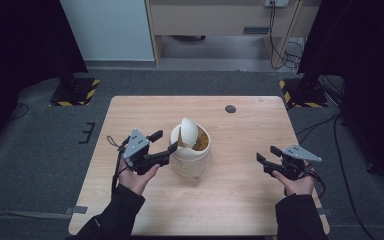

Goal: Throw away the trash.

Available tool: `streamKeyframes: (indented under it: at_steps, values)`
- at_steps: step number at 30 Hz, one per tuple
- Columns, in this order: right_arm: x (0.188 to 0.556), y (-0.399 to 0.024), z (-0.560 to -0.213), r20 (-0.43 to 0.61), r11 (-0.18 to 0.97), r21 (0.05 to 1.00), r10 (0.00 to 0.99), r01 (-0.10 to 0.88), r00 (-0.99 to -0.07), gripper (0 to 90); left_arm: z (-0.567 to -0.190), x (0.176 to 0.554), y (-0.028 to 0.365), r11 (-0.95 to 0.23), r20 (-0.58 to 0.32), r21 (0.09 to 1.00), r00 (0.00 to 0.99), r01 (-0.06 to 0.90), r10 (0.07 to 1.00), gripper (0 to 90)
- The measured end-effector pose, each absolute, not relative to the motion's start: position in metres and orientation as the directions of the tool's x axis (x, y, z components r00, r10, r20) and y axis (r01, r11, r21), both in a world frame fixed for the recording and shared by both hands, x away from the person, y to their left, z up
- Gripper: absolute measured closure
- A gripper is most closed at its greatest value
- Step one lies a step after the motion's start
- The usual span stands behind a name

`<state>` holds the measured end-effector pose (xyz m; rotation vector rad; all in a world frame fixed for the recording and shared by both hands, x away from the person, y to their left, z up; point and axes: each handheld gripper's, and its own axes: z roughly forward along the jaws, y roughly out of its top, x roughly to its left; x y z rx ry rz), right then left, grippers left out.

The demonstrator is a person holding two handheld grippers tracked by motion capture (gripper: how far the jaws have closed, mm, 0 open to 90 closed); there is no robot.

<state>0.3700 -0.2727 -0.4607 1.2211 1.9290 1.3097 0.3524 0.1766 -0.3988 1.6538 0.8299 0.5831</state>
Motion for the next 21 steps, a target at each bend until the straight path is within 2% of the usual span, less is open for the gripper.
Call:
streamKeyframes:
  at_steps: [4,8,11,16,21]
  values:
    - [0.372,-0.275,-0.465,0.077,0.131,0.905,0.886,0.406,-0.457,26.3,-0.425,0.345,0.204,-0.165,-0.032,0.950,0.609,0.264,0.793,27.3]
    - [0.373,-0.278,-0.470,0.080,0.131,0.896,0.892,0.424,-0.444,22.6,-0.459,0.341,0.230,-0.191,-0.057,0.912,0.572,0.363,0.818,23.6]
    - [0.374,-0.281,-0.474,0.083,0.130,0.886,0.900,0.445,-0.429,21.3,-0.481,0.344,0.249,-0.234,-0.060,0.851,0.531,0.469,0.846,21.6]
    - [0.376,-0.291,-0.487,0.089,0.130,0.855,0.917,0.501,-0.390,19.8,-0.503,0.356,0.275,-0.237,-0.111,0.772,0.493,0.589,0.863,19.0]
    - [0.381,-0.300,-0.500,0.089,0.145,0.820,0.924,0.554,-0.373,18.2,-0.515,0.366,0.296,-0.246,-0.100,0.705,0.437,0.665,0.894,15.3]
